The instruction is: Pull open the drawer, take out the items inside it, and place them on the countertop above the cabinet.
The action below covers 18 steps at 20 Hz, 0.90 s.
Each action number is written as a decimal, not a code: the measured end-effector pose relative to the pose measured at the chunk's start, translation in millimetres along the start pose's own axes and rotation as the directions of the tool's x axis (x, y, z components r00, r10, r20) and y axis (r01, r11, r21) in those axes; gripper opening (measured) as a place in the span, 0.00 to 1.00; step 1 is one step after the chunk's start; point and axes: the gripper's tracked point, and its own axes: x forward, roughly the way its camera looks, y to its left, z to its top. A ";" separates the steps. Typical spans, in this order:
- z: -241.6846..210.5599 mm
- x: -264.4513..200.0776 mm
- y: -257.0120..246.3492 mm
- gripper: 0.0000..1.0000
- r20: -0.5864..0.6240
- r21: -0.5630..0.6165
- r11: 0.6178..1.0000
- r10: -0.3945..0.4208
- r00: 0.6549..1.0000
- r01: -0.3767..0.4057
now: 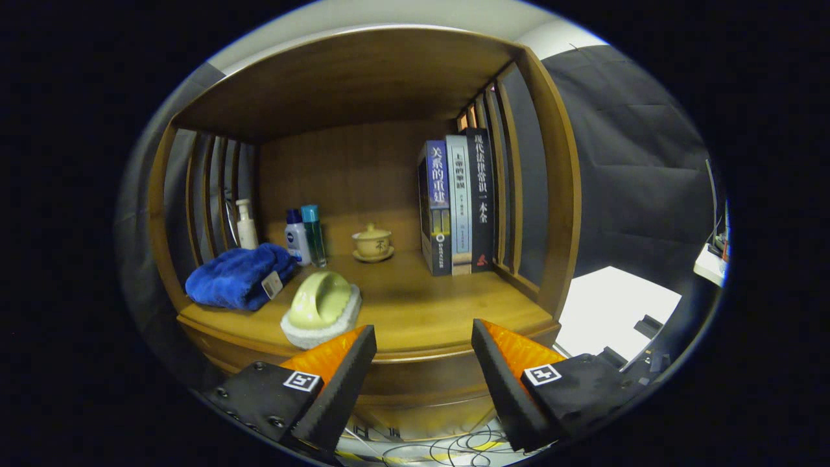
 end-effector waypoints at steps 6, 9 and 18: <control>68.0 -13.7 24.4 0.98 0.109 0.014 0.999 0.035 0.993 -0.037; 101.7 -21.8 39.3 0.98 0.154 0.001 0.999 0.053 0.987 -0.054; 167.6 -45.3 76.5 0.98 0.234 -0.035 0.996 0.083 0.969 -0.077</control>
